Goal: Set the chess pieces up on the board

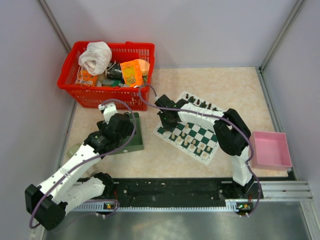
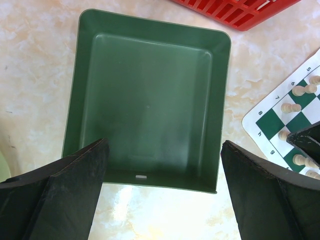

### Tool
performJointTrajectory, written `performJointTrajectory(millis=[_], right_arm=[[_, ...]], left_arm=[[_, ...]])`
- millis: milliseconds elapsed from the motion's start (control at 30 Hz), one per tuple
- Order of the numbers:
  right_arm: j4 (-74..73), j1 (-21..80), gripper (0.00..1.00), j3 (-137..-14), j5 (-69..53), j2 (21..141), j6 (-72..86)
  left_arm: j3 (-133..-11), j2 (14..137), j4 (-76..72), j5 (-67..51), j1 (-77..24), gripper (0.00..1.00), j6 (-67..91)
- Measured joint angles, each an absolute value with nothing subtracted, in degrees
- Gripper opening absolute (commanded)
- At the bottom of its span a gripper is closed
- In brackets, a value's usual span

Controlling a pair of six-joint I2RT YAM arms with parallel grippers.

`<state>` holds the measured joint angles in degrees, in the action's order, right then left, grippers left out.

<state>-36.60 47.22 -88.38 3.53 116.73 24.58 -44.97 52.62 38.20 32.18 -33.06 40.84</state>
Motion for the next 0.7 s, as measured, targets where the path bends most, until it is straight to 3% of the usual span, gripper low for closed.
performJointTrajectory(millis=[700], right_arm=[[-36.1,44.4,0.15,-80.9,6.9,110.8,26.2]], left_arm=[[-45.0,52.6,38.2,31.7,-33.0,0.99,40.8]])
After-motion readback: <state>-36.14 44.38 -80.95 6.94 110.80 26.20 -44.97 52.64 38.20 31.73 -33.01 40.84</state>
